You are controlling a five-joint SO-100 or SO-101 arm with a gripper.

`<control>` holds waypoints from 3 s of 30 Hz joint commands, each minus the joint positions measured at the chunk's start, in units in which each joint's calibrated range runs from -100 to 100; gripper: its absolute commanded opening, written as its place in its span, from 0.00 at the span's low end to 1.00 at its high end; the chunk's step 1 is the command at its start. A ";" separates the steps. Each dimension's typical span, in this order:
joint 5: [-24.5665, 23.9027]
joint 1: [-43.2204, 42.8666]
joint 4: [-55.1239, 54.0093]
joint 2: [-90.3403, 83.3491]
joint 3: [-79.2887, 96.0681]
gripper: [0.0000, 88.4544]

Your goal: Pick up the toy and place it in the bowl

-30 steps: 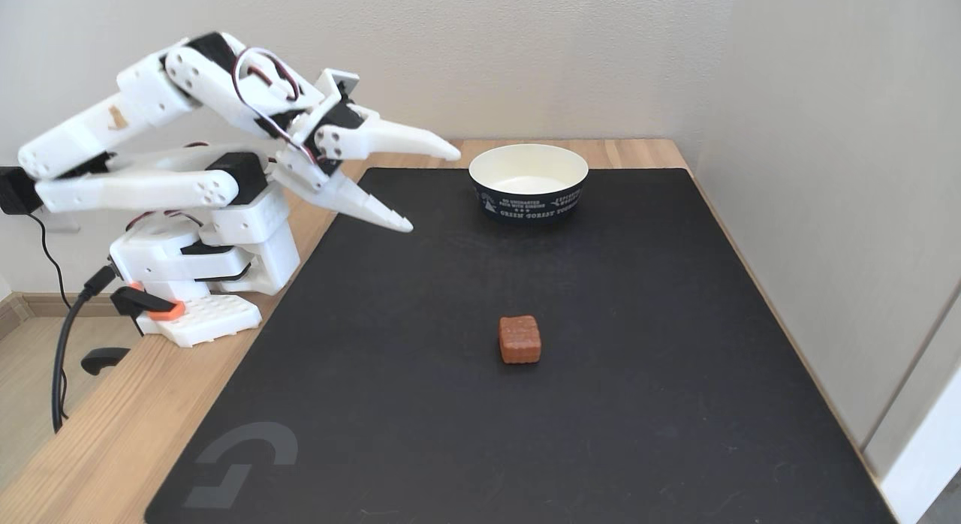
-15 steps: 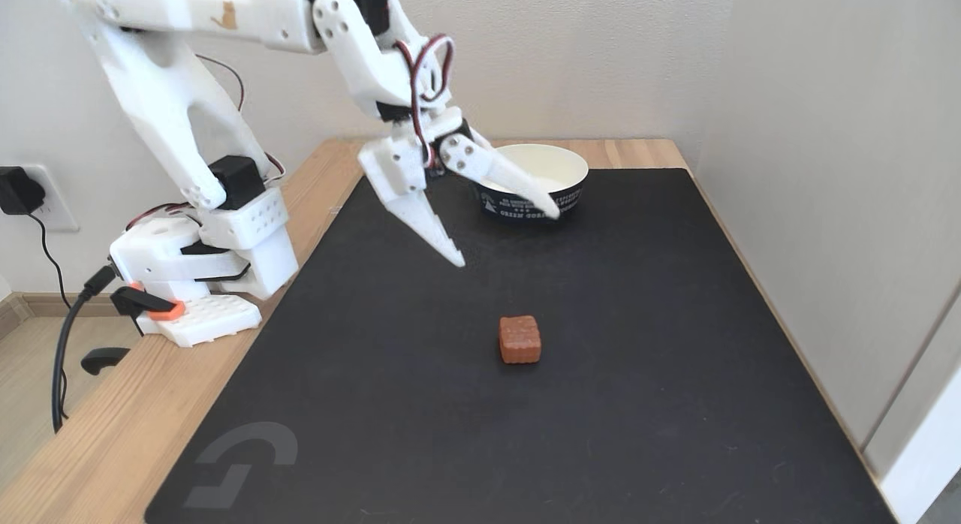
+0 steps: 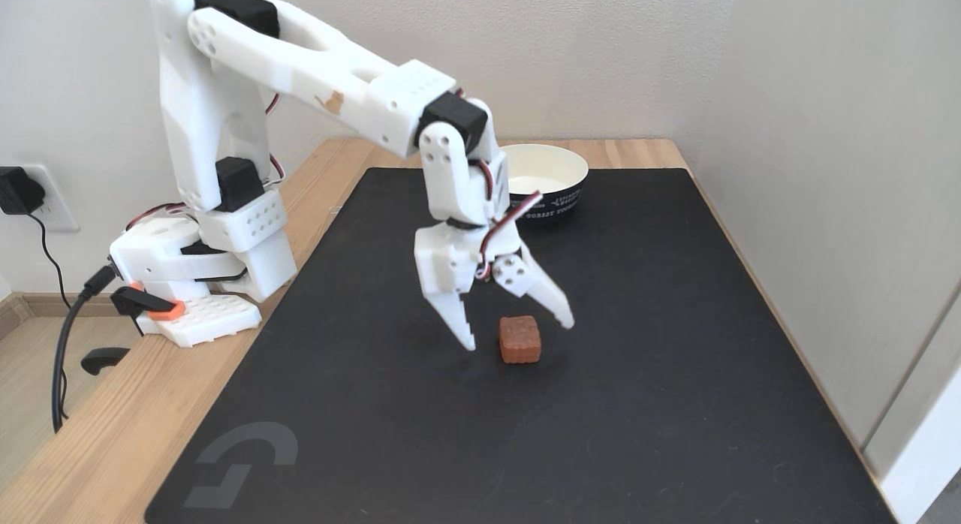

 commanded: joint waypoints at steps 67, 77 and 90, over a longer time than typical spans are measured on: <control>-20.12 -49.19 -62.17 -25.28 42.26 0.25; -20.12 -46.43 -53.53 -34.21 32.35 0.02; -19.60 -18.07 -49.22 -81.39 76.69 0.03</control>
